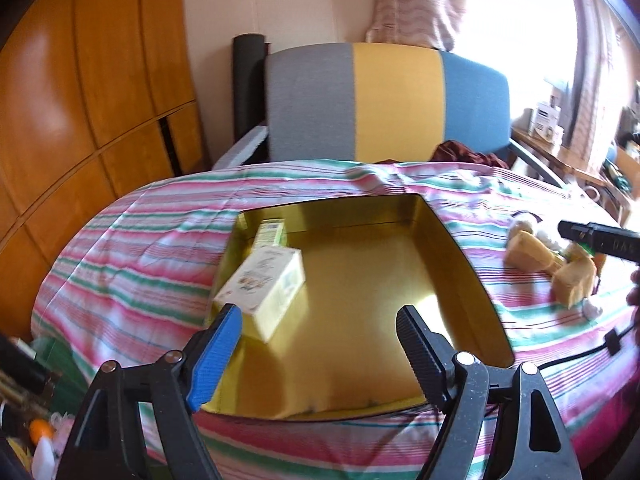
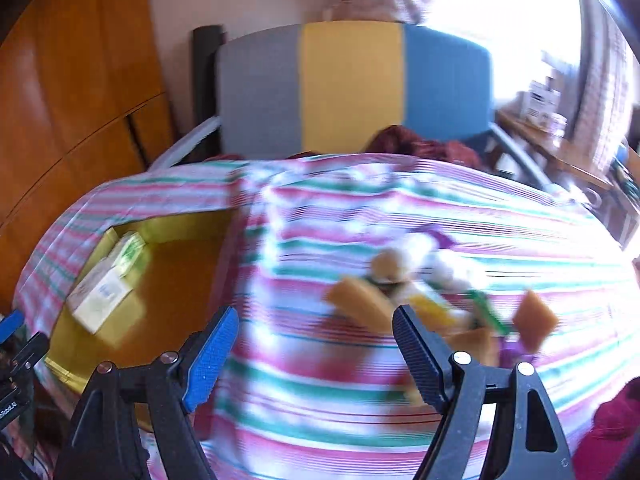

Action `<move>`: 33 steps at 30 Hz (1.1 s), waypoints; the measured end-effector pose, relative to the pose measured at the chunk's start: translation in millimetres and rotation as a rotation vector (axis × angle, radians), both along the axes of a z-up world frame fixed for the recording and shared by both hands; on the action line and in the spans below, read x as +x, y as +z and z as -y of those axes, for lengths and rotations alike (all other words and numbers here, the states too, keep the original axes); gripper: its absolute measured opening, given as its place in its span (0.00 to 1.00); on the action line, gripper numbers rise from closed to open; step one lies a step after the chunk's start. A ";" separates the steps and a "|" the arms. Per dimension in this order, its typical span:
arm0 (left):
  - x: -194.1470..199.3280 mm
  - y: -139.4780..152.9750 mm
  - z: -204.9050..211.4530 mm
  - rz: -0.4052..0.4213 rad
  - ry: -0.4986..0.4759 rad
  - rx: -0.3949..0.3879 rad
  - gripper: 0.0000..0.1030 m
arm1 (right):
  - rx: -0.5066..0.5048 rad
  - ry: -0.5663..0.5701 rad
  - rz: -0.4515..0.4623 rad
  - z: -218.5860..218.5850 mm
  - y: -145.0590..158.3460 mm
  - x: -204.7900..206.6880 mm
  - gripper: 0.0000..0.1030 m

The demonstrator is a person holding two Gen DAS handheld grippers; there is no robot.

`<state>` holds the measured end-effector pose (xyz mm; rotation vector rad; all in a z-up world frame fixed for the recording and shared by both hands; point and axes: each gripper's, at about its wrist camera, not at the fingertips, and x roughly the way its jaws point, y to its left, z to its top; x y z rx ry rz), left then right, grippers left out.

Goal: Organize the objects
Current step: 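Move the left gripper back toward the tan sponge in the pile, then grasp the tan sponge with the left gripper while the right gripper grasps the plastic-wrapped white ball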

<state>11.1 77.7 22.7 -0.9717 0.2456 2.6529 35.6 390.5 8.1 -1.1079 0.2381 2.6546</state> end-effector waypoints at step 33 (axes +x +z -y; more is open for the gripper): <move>-51.0 -10.0 -255.2 0.177 -0.400 0.023 0.86 | -0.329 -0.466 -0.013 -176.4 -49.7 74.8 0.79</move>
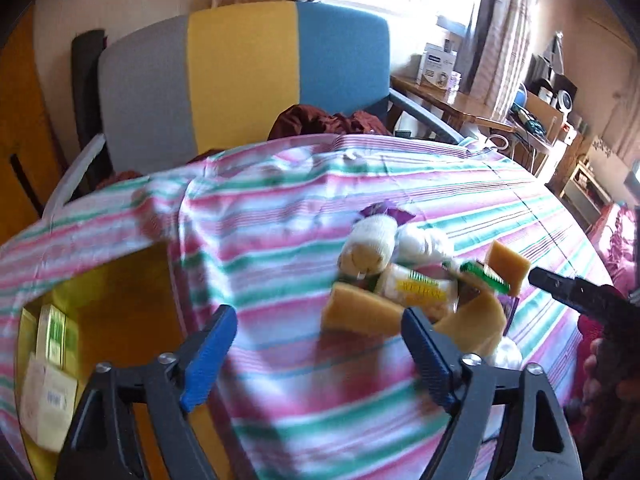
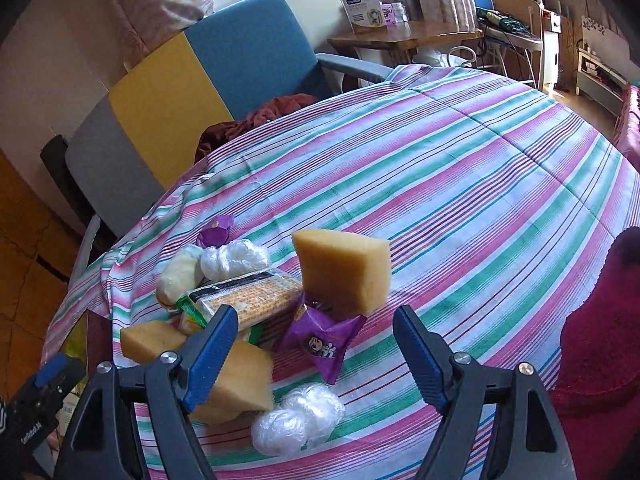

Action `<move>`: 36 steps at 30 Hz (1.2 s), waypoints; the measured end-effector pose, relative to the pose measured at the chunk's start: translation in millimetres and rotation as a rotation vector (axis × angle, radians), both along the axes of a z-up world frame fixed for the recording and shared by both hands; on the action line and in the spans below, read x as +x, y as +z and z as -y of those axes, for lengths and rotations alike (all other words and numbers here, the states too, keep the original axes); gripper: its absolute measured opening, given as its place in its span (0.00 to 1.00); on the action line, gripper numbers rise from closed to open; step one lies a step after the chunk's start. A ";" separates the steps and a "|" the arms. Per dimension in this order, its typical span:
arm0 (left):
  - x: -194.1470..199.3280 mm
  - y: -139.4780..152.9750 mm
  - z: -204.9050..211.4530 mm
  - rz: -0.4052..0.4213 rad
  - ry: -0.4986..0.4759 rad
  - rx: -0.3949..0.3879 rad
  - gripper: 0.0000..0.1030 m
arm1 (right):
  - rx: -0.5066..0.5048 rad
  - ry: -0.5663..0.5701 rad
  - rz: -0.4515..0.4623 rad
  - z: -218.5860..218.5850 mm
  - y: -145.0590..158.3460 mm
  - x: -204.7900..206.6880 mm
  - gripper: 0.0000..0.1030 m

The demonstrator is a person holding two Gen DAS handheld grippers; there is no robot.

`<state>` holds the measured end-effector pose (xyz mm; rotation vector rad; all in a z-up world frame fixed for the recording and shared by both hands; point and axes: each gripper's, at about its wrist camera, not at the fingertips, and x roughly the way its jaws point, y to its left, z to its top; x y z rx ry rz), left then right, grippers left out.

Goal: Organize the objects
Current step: 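Grasp the tan sponge with the left gripper while the right gripper grasps the plastic-wrapped white ball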

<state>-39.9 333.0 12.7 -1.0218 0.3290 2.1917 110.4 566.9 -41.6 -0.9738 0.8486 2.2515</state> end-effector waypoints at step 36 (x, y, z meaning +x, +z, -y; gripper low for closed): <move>1.3 -78.0 -44.0 0.055 -0.151 -0.167 0.58 | -0.098 0.013 0.013 -9.7 -11.9 -4.0 0.79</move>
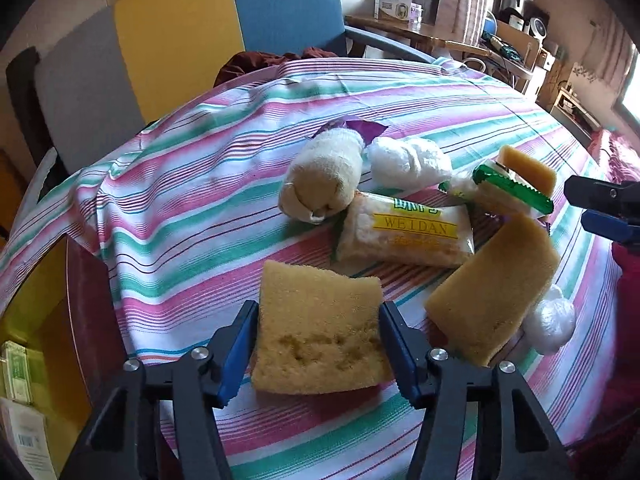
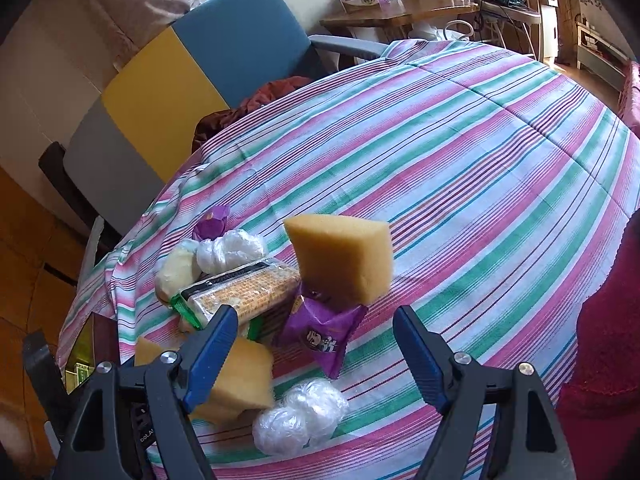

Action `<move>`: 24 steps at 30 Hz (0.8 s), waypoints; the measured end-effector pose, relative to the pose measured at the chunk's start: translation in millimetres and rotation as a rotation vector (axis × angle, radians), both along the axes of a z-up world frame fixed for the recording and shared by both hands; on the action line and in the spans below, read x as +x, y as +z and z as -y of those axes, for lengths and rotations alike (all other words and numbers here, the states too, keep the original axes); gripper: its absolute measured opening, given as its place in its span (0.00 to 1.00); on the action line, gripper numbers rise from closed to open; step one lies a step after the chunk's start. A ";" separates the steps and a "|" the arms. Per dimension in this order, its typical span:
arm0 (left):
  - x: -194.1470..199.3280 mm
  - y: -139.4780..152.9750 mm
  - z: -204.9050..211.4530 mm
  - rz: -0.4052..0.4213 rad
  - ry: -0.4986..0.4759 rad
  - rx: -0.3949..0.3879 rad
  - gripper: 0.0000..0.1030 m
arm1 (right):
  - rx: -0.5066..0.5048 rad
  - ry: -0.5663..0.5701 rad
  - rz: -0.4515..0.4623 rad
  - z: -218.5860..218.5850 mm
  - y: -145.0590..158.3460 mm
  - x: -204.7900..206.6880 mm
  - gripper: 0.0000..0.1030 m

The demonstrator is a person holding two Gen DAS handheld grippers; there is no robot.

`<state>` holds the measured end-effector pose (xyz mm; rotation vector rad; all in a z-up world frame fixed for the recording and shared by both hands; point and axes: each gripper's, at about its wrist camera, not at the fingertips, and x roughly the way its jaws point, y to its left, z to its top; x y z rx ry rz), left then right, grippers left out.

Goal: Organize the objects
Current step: 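Grasp the tan sponge with the left gripper while the right gripper grasps the plastic-wrapped white ball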

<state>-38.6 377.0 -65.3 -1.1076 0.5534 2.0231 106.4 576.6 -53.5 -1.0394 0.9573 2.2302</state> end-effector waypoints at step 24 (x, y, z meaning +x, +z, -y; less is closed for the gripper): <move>45.3 73.8 132.1 -0.015 0.116 0.249 0.58 | 0.069 0.341 0.379 61.5 -36.4 -35.5 0.79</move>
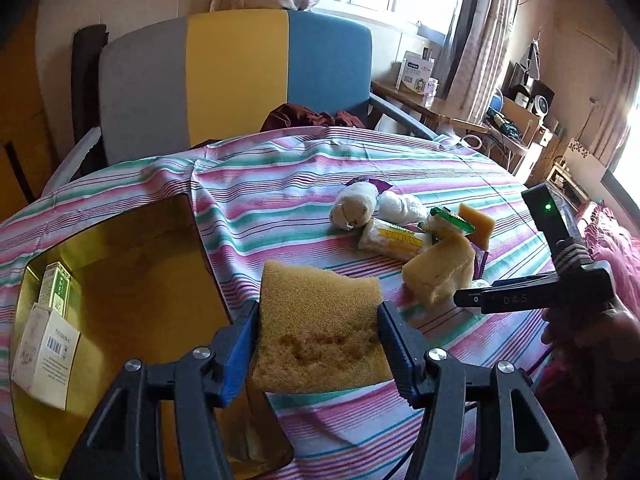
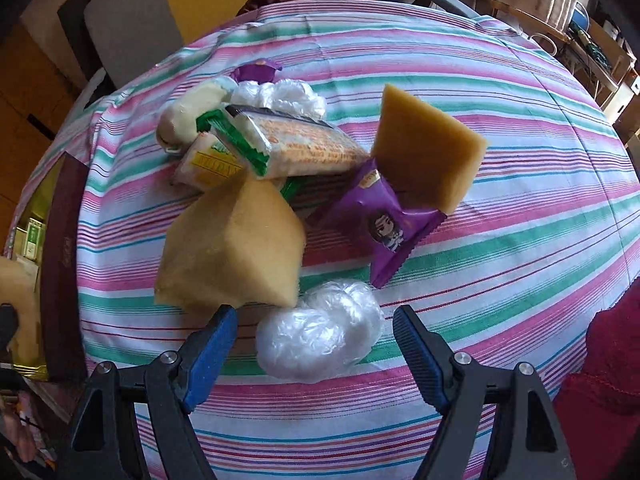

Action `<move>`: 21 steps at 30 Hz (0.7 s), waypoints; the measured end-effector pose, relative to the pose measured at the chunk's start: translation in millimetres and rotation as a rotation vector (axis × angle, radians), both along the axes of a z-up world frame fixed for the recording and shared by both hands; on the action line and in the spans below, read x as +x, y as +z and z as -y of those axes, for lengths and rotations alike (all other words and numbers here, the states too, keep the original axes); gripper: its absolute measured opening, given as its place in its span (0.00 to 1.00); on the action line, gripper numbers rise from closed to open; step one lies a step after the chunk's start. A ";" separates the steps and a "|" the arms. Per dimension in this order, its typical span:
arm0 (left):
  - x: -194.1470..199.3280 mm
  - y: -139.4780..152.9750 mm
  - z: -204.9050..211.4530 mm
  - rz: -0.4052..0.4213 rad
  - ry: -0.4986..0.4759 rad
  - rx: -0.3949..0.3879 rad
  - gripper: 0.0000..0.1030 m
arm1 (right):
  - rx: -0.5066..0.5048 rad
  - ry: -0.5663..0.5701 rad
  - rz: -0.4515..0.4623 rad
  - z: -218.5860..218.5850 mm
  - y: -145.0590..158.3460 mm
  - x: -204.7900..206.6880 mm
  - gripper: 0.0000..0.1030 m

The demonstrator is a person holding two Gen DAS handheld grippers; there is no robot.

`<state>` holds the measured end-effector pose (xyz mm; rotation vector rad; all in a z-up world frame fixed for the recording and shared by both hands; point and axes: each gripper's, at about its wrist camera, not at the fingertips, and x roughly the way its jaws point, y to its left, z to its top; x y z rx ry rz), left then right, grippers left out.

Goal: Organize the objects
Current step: 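Grasp the tan sponge with the left gripper while the right gripper grasps the plastic-wrapped white ball, then lower the tan sponge into the gold tray and open the left gripper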

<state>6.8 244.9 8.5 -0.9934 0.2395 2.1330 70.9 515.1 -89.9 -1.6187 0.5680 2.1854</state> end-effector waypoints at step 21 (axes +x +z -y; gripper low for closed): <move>-38.8 -16.6 245.1 0.046 0.548 -0.002 0.58 | 0.095 0.068 0.031 6.7 -6.8 2.8 0.48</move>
